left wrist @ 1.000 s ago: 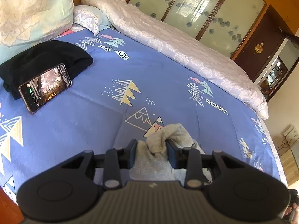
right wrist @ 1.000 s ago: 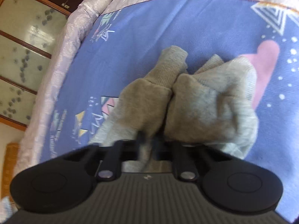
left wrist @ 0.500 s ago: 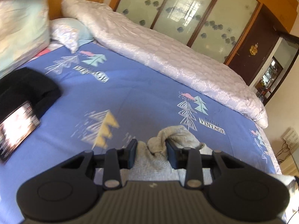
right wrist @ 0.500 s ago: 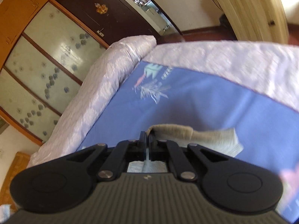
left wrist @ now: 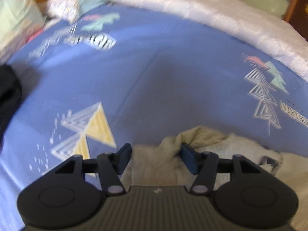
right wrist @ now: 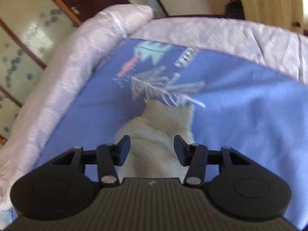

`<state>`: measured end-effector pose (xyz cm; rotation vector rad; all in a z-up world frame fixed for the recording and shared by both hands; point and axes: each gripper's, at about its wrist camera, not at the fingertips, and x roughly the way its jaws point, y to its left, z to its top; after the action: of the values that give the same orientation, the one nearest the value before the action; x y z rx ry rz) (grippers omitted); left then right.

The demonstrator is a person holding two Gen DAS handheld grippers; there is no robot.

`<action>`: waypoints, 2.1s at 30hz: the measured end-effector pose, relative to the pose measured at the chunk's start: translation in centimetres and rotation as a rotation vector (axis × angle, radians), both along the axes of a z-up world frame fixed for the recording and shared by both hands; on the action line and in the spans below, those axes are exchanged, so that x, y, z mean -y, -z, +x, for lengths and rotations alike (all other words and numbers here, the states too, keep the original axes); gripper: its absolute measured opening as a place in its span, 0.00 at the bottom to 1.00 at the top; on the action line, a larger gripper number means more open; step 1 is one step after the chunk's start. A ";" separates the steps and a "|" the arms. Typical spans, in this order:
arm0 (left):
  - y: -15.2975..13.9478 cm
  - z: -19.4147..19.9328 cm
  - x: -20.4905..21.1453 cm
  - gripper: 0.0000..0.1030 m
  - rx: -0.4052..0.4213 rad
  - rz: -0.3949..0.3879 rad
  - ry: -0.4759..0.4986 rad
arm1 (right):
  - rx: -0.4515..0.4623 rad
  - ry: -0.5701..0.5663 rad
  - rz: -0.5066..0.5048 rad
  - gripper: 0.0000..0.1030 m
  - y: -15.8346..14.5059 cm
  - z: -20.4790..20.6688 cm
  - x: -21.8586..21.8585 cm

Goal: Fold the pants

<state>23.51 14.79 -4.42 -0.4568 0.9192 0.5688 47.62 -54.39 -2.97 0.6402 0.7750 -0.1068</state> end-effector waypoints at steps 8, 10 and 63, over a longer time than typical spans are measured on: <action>-2.9 -9.8 0.4 0.75 0.097 -0.050 0.008 | 0.072 0.041 -0.024 0.51 1.3 -5.2 4.7; -3.7 -13.0 1.1 0.83 0.116 -0.060 0.013 | 0.053 0.061 0.010 0.51 2.0 -5.7 6.1; 0.8 -29.7 7.1 0.54 0.214 -0.484 -0.022 | 0.086 0.154 0.313 0.48 2.9 -42.9 17.1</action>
<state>-6.19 7.74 -5.19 -0.9463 0.8435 0.3036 4.69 -71.52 -5.84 0.9955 0.6639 -0.0990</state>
